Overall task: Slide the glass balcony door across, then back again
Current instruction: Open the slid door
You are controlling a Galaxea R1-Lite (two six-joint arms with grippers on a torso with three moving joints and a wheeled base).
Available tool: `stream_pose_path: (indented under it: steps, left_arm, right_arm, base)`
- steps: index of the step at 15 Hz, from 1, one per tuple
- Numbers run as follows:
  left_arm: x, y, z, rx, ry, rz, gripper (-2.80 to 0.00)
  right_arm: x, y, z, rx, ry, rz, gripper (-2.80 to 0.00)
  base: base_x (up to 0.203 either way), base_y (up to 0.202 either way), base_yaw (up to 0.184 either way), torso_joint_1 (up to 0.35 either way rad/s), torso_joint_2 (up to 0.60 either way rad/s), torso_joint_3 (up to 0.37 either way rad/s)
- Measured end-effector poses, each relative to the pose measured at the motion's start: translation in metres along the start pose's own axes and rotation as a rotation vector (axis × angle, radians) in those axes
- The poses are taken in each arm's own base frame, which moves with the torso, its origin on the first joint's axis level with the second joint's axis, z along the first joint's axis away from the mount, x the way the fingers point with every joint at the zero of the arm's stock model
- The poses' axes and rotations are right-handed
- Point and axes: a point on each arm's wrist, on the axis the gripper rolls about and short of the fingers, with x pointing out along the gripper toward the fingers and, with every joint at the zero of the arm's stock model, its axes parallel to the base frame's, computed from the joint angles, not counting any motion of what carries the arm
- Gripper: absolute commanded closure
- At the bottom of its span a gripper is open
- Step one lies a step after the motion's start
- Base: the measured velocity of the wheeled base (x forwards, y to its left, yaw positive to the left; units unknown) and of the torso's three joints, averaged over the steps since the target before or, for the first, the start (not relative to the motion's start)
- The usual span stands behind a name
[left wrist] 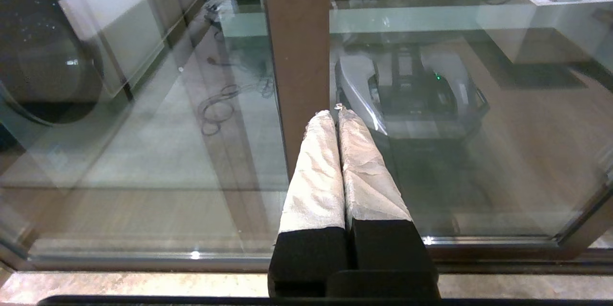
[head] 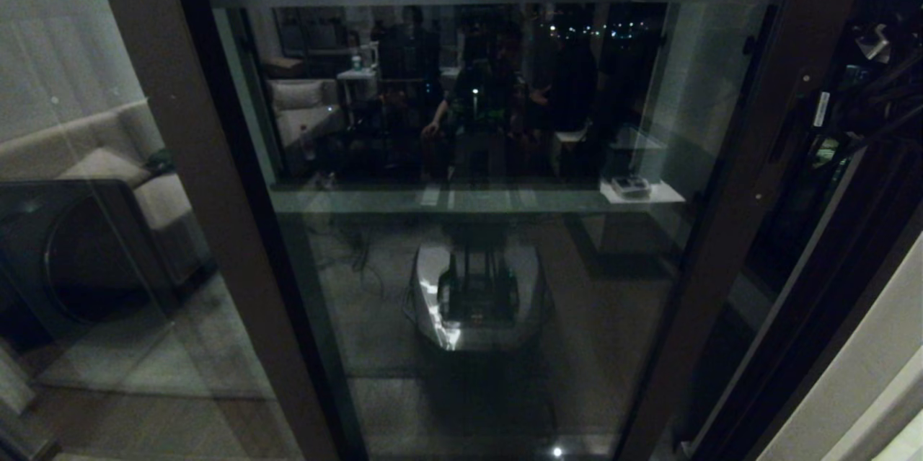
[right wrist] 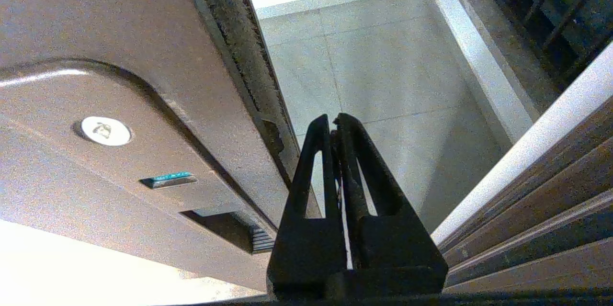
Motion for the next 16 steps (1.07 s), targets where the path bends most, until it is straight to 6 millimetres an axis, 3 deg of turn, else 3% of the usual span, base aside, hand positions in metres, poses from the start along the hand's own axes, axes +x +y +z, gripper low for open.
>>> stream_pose_path:
  steps: [16]
  left_arm:
    - [0.000, 0.000, 0.000, 0.000, 0.000, 0.000, 0.00]
  right_arm:
    - [0.001, 0.026, -0.005, -0.021, -0.003, 0.060, 0.00]
  base:
    - [0.000, 0.000, 0.000, 0.000, 0.00, 0.000]
